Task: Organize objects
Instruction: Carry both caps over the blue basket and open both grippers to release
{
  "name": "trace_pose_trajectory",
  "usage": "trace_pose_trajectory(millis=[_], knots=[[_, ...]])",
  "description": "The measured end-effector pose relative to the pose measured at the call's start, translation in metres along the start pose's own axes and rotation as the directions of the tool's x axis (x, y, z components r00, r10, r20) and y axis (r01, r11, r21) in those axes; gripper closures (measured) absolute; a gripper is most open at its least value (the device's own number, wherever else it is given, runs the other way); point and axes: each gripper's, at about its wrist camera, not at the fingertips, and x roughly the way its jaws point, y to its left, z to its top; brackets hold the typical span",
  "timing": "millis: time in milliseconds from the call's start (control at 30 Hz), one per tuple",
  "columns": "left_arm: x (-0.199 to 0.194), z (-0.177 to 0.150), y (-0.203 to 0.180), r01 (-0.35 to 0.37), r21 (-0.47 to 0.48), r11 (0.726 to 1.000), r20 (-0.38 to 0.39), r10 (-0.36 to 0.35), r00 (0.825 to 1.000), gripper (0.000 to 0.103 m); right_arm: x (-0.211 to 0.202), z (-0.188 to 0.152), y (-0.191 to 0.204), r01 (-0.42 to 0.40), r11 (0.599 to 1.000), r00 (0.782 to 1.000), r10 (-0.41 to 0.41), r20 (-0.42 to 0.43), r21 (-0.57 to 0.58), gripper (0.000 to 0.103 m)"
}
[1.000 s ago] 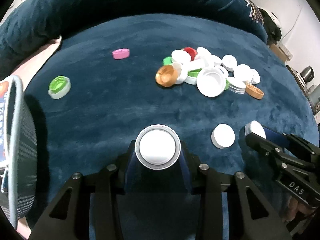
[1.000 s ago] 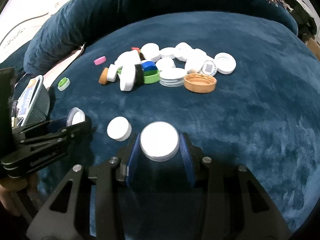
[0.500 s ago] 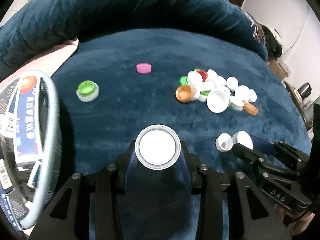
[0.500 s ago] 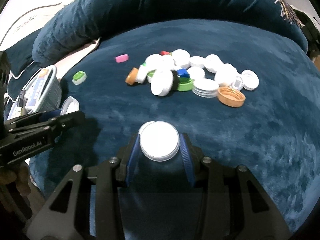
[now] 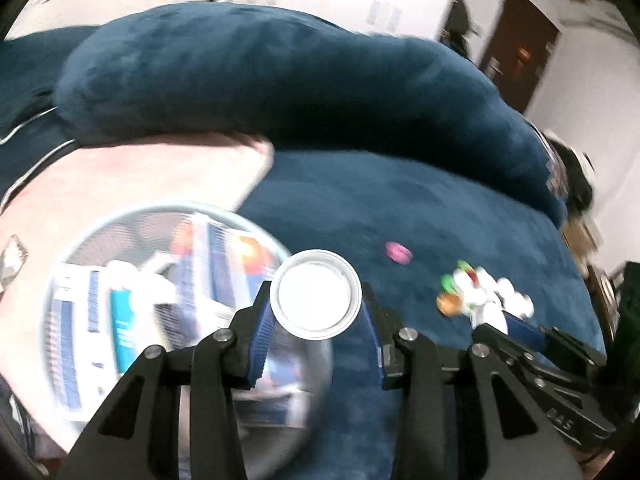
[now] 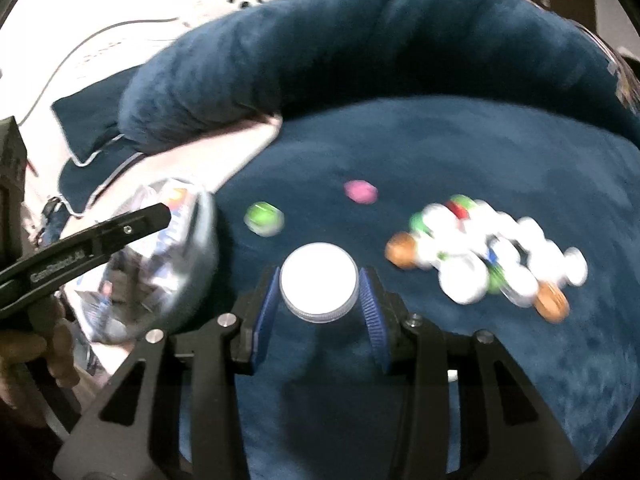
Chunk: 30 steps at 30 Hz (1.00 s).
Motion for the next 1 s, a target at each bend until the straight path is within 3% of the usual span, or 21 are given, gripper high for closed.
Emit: trace_pose_trajectory(millis=[267, 567, 600, 633, 667, 700, 733, 800, 900, 1000], knots=[[-0.006, 0.025, 0.077, -0.082, -0.138, 0.987, -0.012, 0.081, 0.997, 0.062, 0.02, 0.041, 0.082, -0.132, 0.985, 0.991, 0.134, 0.019, -0.109, 0.061], [-0.015, 0.031, 0.124, -0.07, -0.24, 0.968, 0.018, 0.077, 0.997, 0.061, 0.043, 0.081, 0.133, -0.245, 0.965, 0.968, 0.248, 0.03, -0.095, 0.06], [-0.015, 0.031, 0.126, -0.068, -0.249, 0.966, 0.022, 0.076, 0.997, 0.059, 0.045, 0.086, 0.136, -0.281, 0.956, 0.958, 0.284, 0.033, -0.079, 0.06], [-0.016, 0.03, 0.128, -0.071, -0.259, 0.963, 0.025, 0.08, 0.996, 0.045, 0.049, 0.09, 0.137, -0.332, 0.941, 0.942, 0.334, 0.025, -0.059, 0.059], [-0.018, 0.029, 0.131, -0.078, -0.269, 0.96, 0.029, 0.088, 0.996, 0.036, 0.053, 0.094, 0.139, -0.375, 0.926, 0.927, 0.375, 0.012, -0.036, 0.049], [-0.021, 0.028, 0.134, -0.089, -0.277, 0.957, 0.032, 0.101, 0.994, 0.017, 0.055, 0.096, 0.139, -0.383, 0.923, 0.924, 0.383, 0.007, -0.019, 0.038], [-0.024, 0.026, 0.136, -0.115, -0.286, 0.951, 0.036, 0.13, 0.991, 0.008, 0.053, 0.096, 0.139, -0.376, 0.926, 0.926, 0.377, 0.015, -0.011, 0.032], [-0.026, 0.024, 0.141, -0.162, -0.292, 0.943, 0.03, 0.179, 0.983, 0.004, 0.048, 0.094, 0.136, -0.351, 0.936, 0.935, 0.352, 0.041, -0.01, 0.012], [-0.024, 0.02, 0.146, -0.278, -0.275, 0.92, -0.018, 0.284, 0.959, 0.001, 0.044, 0.089, 0.131, -0.278, 0.96, 0.959, 0.279, 0.055, -0.027, 0.002], [-0.024, 0.015, 0.145, -0.306, -0.264, 0.915, -0.032, 0.309, 0.951, 0.001, 0.047, 0.085, 0.123, -0.179, 0.983, 0.983, 0.181, 0.039, -0.05, 0.0]])
